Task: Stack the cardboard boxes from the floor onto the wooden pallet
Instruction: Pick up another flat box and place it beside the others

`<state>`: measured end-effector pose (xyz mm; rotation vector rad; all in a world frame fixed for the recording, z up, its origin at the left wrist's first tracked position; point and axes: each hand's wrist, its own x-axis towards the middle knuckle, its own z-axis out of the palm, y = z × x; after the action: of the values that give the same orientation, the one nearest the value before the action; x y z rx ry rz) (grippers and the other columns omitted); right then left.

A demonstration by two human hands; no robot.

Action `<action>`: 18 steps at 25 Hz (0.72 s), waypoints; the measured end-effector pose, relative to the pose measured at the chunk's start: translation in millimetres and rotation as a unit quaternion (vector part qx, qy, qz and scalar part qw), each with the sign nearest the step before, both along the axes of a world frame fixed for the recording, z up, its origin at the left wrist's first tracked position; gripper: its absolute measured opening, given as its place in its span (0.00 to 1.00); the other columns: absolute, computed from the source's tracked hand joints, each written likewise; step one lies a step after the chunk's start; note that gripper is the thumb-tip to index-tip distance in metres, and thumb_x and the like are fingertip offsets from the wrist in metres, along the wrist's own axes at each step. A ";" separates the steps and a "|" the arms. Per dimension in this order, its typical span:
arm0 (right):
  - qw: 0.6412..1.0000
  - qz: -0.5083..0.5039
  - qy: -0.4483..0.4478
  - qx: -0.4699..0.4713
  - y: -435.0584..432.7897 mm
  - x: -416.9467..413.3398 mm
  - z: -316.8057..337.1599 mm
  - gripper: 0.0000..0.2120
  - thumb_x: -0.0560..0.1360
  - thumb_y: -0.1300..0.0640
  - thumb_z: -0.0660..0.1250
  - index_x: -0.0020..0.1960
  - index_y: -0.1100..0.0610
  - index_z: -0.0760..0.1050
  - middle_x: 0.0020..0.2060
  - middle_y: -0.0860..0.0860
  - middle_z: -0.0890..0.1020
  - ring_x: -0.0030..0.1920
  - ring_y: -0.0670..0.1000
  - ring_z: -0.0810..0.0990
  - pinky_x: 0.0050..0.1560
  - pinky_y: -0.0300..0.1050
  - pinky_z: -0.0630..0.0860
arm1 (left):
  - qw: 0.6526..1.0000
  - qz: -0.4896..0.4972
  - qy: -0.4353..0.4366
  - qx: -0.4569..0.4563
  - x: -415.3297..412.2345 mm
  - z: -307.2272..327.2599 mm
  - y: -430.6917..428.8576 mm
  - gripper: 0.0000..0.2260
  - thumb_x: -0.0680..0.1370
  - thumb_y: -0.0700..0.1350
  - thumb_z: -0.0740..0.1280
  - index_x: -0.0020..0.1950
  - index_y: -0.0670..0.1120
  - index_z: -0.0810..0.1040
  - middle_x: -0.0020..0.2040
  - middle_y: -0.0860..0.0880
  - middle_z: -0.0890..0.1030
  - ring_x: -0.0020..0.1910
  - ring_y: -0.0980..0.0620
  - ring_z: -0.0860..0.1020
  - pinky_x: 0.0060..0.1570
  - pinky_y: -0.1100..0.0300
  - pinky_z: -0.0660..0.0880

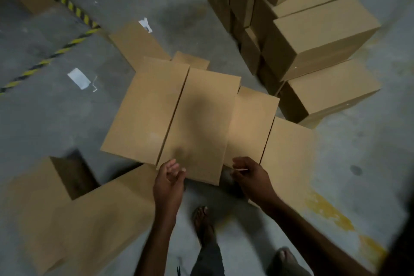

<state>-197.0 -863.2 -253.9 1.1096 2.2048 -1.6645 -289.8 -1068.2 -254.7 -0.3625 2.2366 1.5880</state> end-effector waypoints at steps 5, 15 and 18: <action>0.992 0.042 -0.065 0.097 -18.7 -80.7 -87.9 0.27 0.78 0.54 0.72 0.76 0.50 0.70 0.73 0.54 0.72 0.69 0.55 0.74 0.68 0.53 0.74 | 0.993 -0.061 -0.023 -0.098 -89.2 -92.4 -19.4 0.18 0.80 0.41 0.72 0.69 0.46 0.76 0.67 0.47 0.79 0.66 0.47 0.78 0.62 0.56 0.74; 0.941 0.213 -0.159 0.208 -9.0 -87.8 -184.6 0.38 0.83 0.43 0.59 0.83 0.41 0.37 0.84 0.52 0.50 0.78 0.63 0.57 0.69 0.63 0.72 | 0.959 -0.147 0.012 -0.240 -138.5 -184.4 -11.9 0.32 0.77 0.42 0.75 0.78 0.41 0.68 0.76 0.40 0.70 0.74 0.39 0.67 0.73 0.48 0.65; 0.944 0.189 -0.156 0.222 -7.0 -80.3 -187.2 0.39 0.83 0.48 0.62 0.83 0.41 0.39 0.83 0.53 0.53 0.76 0.64 0.62 0.64 0.63 0.75 | 0.964 -0.128 0.001 -0.234 -134.5 -186.8 -9.5 0.31 0.78 0.49 0.74 0.78 0.45 0.69 0.74 0.43 0.73 0.72 0.41 0.72 0.70 0.44 0.70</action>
<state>-277.3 -870.2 -441.0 0.8768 2.4330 -0.8004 -424.3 -1077.6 -441.4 -0.1802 2.5263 0.9241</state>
